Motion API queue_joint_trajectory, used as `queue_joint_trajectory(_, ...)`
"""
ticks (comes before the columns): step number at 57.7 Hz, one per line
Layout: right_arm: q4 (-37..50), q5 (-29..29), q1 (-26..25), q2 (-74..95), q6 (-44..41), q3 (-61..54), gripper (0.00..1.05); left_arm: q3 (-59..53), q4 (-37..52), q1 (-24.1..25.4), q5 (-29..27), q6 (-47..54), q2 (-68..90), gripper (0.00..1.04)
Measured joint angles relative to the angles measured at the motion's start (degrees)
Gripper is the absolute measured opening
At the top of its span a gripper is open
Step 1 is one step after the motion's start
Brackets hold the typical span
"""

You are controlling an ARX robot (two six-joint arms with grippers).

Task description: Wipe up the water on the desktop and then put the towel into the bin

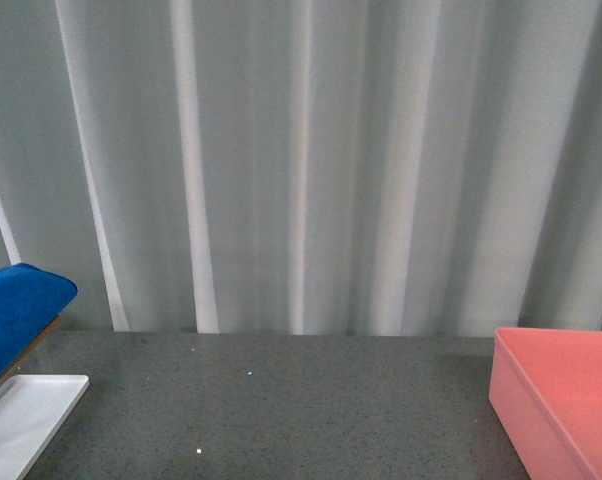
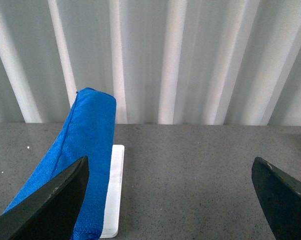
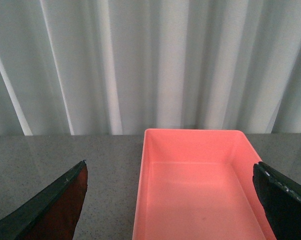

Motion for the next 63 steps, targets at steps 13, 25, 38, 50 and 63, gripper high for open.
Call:
queue_joint_trajectory(13,0.0,0.0,0.0,0.0,0.0,0.0,0.98,0.0,0.0,0.0,0.0,0.0,0.0,0.98)
queue_joint_trajectory(25,0.0,0.0,0.0,0.0,0.0,0.0,0.98,0.0,0.0,0.0,0.0,0.0,0.0,0.98)
queue_joint_trajectory(38,0.0,0.0,0.0,0.0,0.0,0.0,0.98,0.0,0.0,0.0,0.0,0.0,0.0,0.98)
queue_joint_trajectory(50,0.0,0.0,0.0,0.0,0.0,0.0,0.98,0.0,0.0,0.0,0.0,0.0,0.0,0.98)
queue_joint_trajectory(63,0.0,0.0,0.0,0.0,0.0,0.0,0.98,0.0,0.0,0.0,0.0,0.0,0.0,0.98)
